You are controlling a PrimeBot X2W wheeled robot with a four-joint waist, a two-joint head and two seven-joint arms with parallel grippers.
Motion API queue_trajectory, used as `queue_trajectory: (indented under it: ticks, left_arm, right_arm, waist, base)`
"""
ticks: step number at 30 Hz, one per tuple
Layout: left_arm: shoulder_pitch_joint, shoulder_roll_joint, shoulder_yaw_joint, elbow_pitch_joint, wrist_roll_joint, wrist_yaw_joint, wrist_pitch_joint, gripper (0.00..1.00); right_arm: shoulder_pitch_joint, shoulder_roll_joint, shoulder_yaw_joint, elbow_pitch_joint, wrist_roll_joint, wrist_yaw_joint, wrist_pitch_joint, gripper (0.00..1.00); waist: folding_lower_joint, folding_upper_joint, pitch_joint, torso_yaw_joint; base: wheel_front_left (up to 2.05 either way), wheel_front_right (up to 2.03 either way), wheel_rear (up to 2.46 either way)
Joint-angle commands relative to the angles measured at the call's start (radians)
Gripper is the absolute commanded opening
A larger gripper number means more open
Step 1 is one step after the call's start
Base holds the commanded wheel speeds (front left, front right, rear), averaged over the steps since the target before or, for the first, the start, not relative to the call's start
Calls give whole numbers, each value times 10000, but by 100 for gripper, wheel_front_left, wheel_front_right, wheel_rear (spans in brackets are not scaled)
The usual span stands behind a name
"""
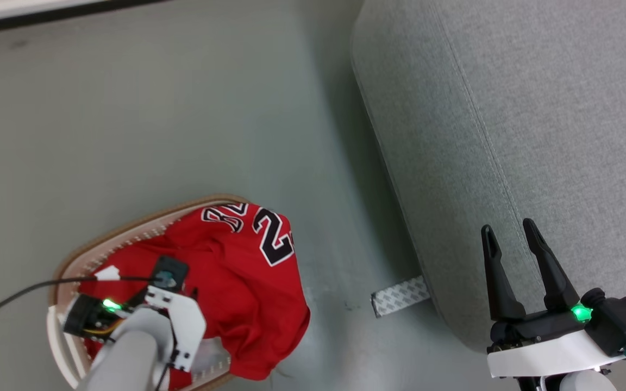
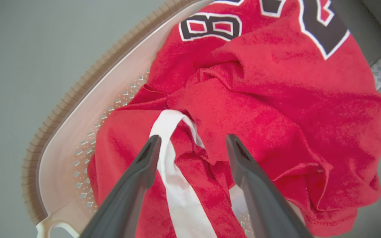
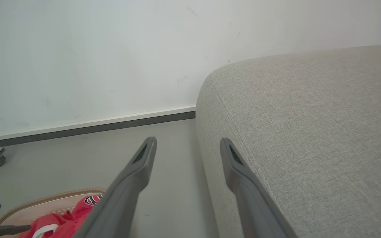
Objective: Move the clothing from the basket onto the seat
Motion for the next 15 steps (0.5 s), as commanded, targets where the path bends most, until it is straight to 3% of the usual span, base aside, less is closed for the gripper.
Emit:
queue_trajectory:
  ticks: [1,9,10,11,12,15]
  left_arm:
    - [-228,181,29,176,36,115,76,100]
    - [-982,694,64,952,7,328,61,100]
    - [-1047,737,70,1037,-18,331,3,53]
    - [-1116,794,93,1102,-64,368,-74,15]
    - [-1173,824,152,1180,-124,415,-123,0]
    - [-1250,787,270,1354,-369,477,-423,0]
  right_arm:
    - [-145,-25,30,-104,88,-21,3,100]
    - [-238,-25,222,-243,387,-21,3,100]
    - [-247,-26,243,-250,388,-21,3,100]
    - [-257,-27,260,-257,408,-21,3,100]
    - [-270,-27,277,-258,423,-21,3,100]
    - [-293,-27,253,-228,425,-21,3,100]
  waist:
    - [-1,0,387,-251]
    - [-1,0,1168,-465]
    - [-1,0,1225,-480]
    - [-1,0,1267,-495]
    - [-1,0,1301,-507]
    - [-1,0,1311,-490]
  base:
    - [0,0,0]
    - [0,0,0]
    - [0,0,0]
    - [0,0,0]
    - [0,0,0]
    - [0,0,0]
